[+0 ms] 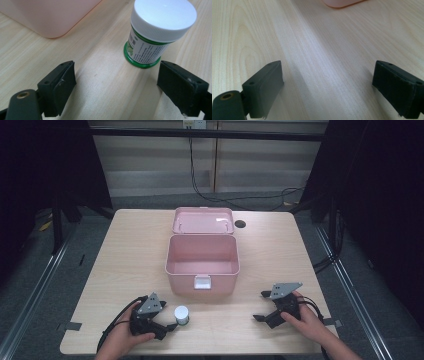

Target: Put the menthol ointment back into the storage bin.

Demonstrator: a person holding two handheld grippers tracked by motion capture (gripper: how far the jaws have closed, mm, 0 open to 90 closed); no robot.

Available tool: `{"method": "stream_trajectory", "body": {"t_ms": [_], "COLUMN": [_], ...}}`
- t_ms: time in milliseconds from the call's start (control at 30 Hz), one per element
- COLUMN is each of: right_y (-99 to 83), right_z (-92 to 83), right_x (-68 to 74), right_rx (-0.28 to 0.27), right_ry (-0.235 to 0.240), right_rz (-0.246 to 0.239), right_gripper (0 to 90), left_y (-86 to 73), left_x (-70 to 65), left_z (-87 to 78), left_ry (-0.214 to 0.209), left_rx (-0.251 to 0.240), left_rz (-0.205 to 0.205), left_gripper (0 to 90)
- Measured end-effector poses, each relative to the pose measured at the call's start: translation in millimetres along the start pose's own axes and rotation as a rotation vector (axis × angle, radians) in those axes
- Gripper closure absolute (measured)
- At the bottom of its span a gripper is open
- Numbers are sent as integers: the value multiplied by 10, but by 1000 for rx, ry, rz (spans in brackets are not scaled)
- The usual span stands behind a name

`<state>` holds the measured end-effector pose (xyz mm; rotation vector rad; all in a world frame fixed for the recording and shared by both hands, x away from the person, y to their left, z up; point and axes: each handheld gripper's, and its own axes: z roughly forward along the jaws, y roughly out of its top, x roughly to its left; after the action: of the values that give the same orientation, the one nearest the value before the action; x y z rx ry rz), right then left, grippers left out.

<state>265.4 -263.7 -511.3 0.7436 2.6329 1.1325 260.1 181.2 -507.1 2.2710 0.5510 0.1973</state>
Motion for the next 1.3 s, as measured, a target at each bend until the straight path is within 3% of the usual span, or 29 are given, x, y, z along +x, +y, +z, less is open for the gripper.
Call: {"method": "stream_trajectory", "body": {"t_ms": [100, 200, 233, 267, 300, 333, 367, 400, 433, 467, 533, 600, 633, 700, 733, 833, 1300], "right_y": [0, 0, 0, 0, 0, 0, 1, 0, 0, 1, 0, 0, 0, 0, 0, 0, 0], "right_z": [0, 0, 0, 0, 0, 0, 0, 0, 0, 0, 0, -1, -1, -1, -1, -1, -1], "right_x": [0, 0, 0, 0, -2, -2, -2, -2, 0, 0, -1, -2, -2, -2, -1, 0, -1], "right_rx": [0, 0, 0, 0, 0, -1, -1, -1, 0, 0, 0, 0, 0, 0, 0, 0, 0], "right_ry": [0, 0, 0, 0, 1, 0, 0, 0, 0, 0, 0, 1, 1, 0, 1, 1, 1], "right_rz": [1, 0, 0, 0, -1, -1, -1, -1, 1, 1, 0, -1, -1, -1, 0, 1, 0], "right_gripper": [89, 89, 89, 89, 90, 90, 90, 90, 89, 89, 90, 90, 90, 89, 90, 89, 90], "left_y": [0, 26, 65, 65, 86, 140, 140, 209, 209, 302, 354, 518, 518, 653, 691, 804, 1116], "left_x": [3, -2, -11, -11, -15, -26, -26, -52, -52, -90, -113, -161, -161, -183, -193, -180, -196], "left_z": [-1, -25, -57, -57, -73, -96, -96, -103, -103, -104, -103, -89, -89, -51, -42, -27, 104], "left_ry": [-5, -4, -8, -8, -15, -26, -26, -47, -47, -71, -77, -97, -97, -108, -102, -110, -126], "left_rx": [1, 39, 95, 95, 125, 189, 189, 256, 256, 329, 356, 425, 425, 494, 515, 549, 607], "left_rz": [1, -1, 4, 4, 3, -3, -3, 9, 9, 51, 65, 90, 90, 132, 132, 152, 158], "left_gripper": [145, 153, 157, 167, 167, 190, 198, 213, 219, 221, 227, 233, 236, 239, 245, 264, 353]}}
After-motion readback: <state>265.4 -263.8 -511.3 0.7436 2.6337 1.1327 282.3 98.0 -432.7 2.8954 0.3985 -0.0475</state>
